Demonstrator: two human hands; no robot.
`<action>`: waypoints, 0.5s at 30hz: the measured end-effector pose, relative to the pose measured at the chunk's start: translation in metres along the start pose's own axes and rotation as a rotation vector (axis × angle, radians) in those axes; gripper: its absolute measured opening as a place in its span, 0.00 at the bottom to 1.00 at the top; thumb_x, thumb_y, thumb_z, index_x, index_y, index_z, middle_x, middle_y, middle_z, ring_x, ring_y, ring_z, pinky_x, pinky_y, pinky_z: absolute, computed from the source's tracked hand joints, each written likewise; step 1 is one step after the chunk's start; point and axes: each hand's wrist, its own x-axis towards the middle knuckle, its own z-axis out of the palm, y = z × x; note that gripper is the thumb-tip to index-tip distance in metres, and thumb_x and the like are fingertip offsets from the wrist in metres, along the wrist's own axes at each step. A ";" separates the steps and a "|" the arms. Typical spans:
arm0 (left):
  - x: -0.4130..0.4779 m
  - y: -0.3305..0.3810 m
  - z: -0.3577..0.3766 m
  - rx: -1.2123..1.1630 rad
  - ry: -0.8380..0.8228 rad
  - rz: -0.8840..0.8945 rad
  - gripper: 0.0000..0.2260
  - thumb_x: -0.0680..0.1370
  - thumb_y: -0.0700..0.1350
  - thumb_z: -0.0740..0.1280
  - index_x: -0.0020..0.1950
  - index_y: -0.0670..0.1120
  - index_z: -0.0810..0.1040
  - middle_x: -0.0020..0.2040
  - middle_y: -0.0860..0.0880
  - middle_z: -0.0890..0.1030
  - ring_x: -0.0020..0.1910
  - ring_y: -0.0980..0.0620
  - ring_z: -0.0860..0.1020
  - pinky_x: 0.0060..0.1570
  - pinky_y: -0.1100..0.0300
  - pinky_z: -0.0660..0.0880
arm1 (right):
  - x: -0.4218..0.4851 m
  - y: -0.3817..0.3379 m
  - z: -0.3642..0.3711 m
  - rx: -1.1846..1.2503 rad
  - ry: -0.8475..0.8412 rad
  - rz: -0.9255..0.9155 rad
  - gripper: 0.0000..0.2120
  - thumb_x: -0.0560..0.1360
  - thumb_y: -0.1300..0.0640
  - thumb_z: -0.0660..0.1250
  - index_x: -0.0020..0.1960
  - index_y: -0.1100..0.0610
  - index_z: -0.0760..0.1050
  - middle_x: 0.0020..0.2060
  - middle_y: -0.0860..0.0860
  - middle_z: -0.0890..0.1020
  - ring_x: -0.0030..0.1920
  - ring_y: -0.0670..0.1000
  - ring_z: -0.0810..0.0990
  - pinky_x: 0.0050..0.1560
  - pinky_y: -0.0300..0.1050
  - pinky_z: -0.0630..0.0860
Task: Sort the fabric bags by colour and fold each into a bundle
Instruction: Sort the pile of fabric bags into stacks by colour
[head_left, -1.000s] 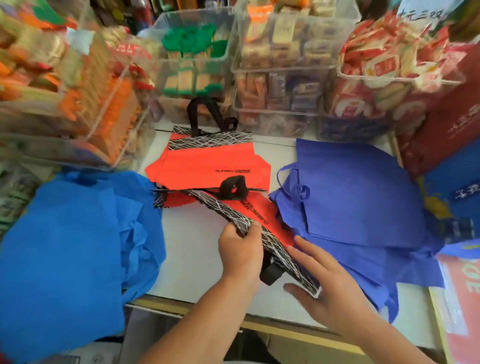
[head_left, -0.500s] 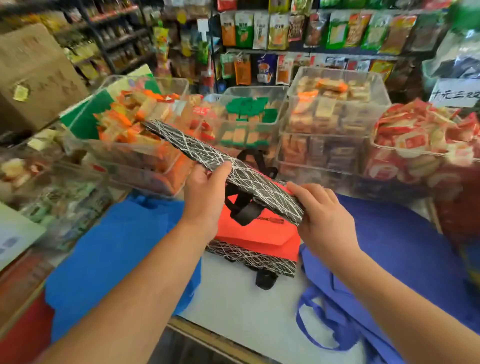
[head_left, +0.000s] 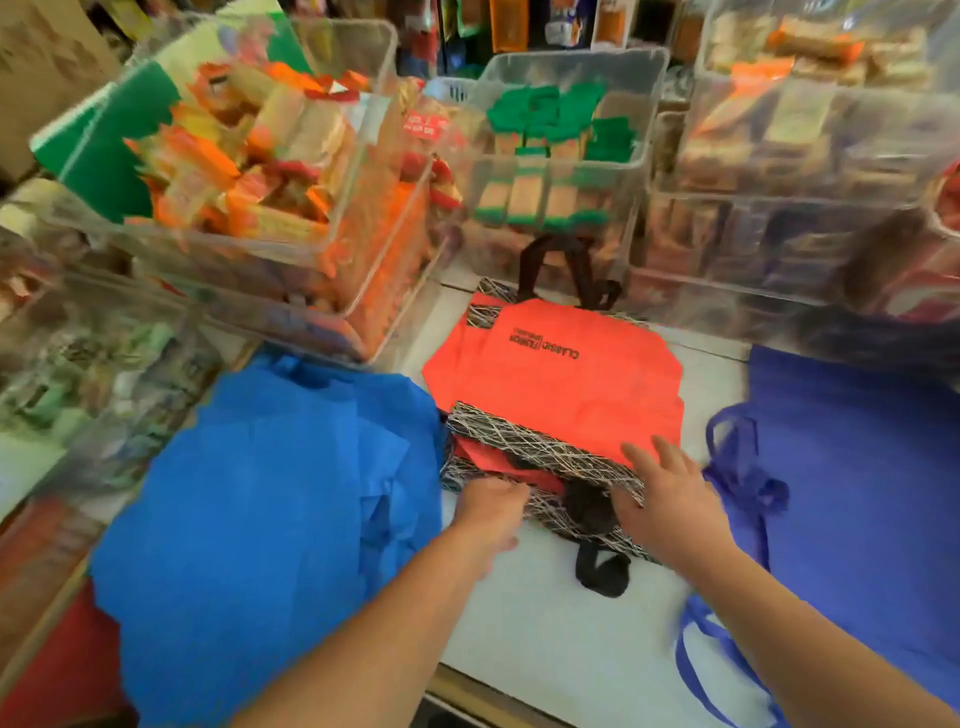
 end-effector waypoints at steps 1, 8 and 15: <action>0.011 -0.007 -0.009 0.010 0.130 0.027 0.08 0.75 0.47 0.67 0.37 0.48 0.75 0.35 0.44 0.75 0.36 0.45 0.76 0.34 0.54 0.72 | 0.005 -0.006 0.008 0.006 -0.081 -0.005 0.33 0.78 0.42 0.67 0.80 0.45 0.63 0.81 0.58 0.59 0.79 0.62 0.59 0.73 0.61 0.66; 0.065 -0.017 -0.038 -0.208 0.217 -0.063 0.22 0.81 0.51 0.66 0.75 0.51 0.67 0.57 0.52 0.79 0.53 0.46 0.81 0.47 0.55 0.77 | 0.043 -0.027 0.061 -0.263 -0.238 -0.097 0.56 0.65 0.20 0.63 0.80 0.34 0.33 0.83 0.49 0.36 0.83 0.60 0.38 0.77 0.71 0.49; 0.093 0.016 -0.005 -0.093 0.170 0.135 0.18 0.79 0.35 0.57 0.63 0.53 0.76 0.47 0.52 0.80 0.41 0.54 0.76 0.36 0.60 0.70 | 0.043 0.013 0.077 -0.282 -0.086 -0.019 0.34 0.76 0.31 0.51 0.76 0.43 0.70 0.78 0.56 0.68 0.76 0.66 0.67 0.64 0.76 0.66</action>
